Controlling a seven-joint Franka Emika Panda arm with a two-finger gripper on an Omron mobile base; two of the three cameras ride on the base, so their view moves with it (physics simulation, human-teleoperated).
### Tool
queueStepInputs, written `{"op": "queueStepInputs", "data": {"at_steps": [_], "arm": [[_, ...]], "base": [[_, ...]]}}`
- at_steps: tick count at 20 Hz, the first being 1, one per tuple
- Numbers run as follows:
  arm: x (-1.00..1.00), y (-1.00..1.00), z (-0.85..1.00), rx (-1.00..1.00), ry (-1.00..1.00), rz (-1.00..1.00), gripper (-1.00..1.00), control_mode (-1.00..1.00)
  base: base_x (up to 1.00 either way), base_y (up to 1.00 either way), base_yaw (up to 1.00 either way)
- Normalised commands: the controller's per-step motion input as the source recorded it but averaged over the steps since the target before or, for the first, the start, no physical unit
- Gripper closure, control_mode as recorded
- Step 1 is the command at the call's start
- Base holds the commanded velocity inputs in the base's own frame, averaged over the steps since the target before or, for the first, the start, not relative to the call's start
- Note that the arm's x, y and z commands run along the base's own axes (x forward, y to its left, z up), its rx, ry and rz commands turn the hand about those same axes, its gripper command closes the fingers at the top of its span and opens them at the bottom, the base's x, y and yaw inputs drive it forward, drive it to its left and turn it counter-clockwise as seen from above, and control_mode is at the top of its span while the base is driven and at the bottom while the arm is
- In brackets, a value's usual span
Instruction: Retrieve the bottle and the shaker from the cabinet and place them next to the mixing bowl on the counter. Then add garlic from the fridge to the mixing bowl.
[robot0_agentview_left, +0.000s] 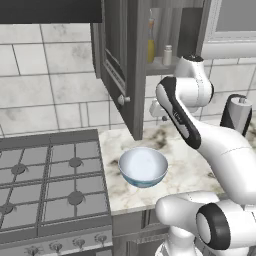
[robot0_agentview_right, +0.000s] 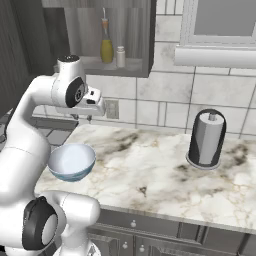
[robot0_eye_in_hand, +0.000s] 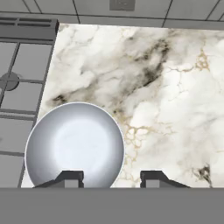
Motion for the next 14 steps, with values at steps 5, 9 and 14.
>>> {"op": "queueStepInputs", "data": {"at_steps": [5, 9, 14], "arm": [[-0.08, 0.0, 0.09, 0.0, 0.02, 0.0, -1.0, -1.0], [-0.13, 0.0, 0.54, 0.0, -0.01, 0.04, -1.0, -1.0], [-0.15, -0.24, 0.81, 0.01, -0.06, 0.01, -1.0, -1.0]], "base": [[0.0, 0.0, 0.0], [0.0, 0.0, 0.0], [0.0, 0.0, 0.0]]}}
